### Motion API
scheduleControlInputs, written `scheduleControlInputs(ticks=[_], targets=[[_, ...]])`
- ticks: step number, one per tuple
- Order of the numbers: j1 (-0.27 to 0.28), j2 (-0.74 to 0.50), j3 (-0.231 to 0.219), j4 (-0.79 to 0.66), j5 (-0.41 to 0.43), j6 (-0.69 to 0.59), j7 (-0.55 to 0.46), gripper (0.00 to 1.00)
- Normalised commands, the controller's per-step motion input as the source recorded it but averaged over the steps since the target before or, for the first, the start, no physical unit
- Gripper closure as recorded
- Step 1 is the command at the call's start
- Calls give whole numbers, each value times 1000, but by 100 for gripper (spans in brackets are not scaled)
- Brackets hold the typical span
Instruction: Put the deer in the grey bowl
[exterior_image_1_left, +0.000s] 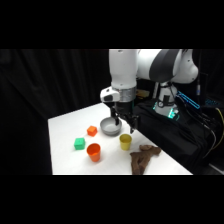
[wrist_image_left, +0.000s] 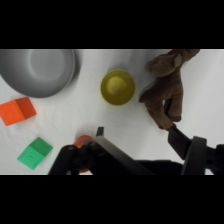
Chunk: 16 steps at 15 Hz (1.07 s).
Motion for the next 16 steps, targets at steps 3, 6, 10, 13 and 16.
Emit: scheduleControlInputs(ticks=[3,6,10,13,16], targets=[[91,-225,79,-362,-104,284,155,0],[103,-139,88,-300,-141,327,206,0],[104,40,83,-126,-174,322,235,0],[94,134,54,-15,-206,262,240,0],[60,190,5,25,-202,235,187,0]])
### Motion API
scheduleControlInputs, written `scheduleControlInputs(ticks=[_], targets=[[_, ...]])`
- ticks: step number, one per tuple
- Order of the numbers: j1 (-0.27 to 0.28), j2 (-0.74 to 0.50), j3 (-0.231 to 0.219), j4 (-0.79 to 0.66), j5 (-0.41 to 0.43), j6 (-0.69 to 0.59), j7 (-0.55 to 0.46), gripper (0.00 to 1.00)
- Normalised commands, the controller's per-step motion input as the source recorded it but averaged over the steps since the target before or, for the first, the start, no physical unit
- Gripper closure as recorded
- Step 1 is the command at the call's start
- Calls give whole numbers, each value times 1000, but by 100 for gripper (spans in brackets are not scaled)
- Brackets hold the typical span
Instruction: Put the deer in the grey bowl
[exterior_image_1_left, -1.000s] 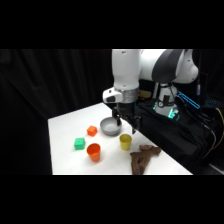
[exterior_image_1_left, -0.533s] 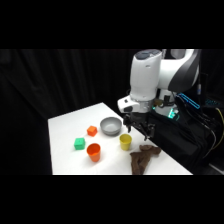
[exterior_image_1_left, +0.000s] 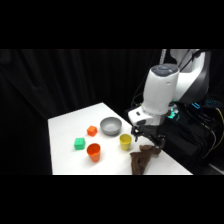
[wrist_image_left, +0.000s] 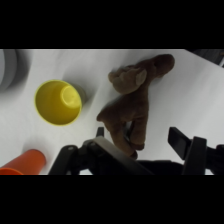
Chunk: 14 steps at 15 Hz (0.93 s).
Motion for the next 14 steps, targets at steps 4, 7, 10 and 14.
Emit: scheduleControlInputs(ticks=[4,7,10,14], targets=[[60,205,-21,29,-165,239,133,0],[72,175,-77,47,-200,245,125,0],[58,113,-94,42,-140,196,69,0],[60,140,-95,54,-127,205,41,0]])
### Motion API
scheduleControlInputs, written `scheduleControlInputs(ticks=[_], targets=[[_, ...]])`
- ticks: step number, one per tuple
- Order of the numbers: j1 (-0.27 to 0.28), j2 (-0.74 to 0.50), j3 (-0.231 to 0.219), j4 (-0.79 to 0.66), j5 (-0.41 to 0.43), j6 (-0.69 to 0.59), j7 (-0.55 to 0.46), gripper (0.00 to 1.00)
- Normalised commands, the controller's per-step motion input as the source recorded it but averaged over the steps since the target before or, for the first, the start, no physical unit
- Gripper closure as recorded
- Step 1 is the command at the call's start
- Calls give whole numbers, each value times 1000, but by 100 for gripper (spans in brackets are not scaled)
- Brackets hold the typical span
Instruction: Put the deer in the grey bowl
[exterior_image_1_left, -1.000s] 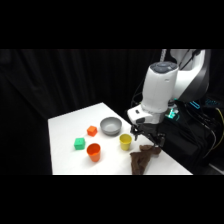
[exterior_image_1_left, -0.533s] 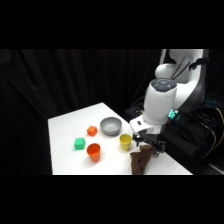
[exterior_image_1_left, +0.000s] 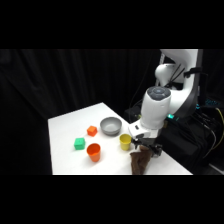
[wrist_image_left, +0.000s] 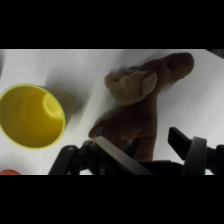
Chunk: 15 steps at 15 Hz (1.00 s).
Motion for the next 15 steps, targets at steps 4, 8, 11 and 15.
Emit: scheduleControlInputs(ticks=[4,8,11,15], targets=[[75,180,-100,66,-117,211,27,0],[102,192,-100,90,-97,182,16,0],[111,170,-88,106,-72,146,0,0],[109,106,-77,99,-48,109,-10,25]])
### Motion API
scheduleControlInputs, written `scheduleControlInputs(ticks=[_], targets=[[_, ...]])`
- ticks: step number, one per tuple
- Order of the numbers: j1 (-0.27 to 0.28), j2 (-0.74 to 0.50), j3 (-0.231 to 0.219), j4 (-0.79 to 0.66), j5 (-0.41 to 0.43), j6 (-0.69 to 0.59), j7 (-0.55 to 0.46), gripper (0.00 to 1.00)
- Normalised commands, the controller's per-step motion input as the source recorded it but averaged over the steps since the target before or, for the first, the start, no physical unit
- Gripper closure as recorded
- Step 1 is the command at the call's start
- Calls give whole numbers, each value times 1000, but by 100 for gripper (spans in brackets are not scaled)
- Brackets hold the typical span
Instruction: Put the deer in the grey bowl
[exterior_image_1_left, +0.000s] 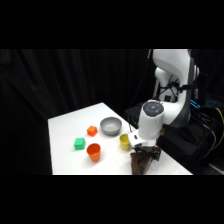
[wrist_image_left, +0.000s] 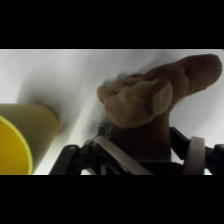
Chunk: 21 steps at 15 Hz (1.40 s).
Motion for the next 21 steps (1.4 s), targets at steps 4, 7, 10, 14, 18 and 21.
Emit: scheduleControlInputs(ticks=[4,7,10,14,18,21], targets=[[108,24,-72,67,-39,72,-7,59],[103,-21,-71,44,-40,43,-2,81],[94,-72,-69,41,-36,-31,5,99],[102,-225,-63,47,-22,-256,45,95],[84,-409,-28,52,-31,-462,75,95],[12,-438,7,61,-36,-448,49,95]])
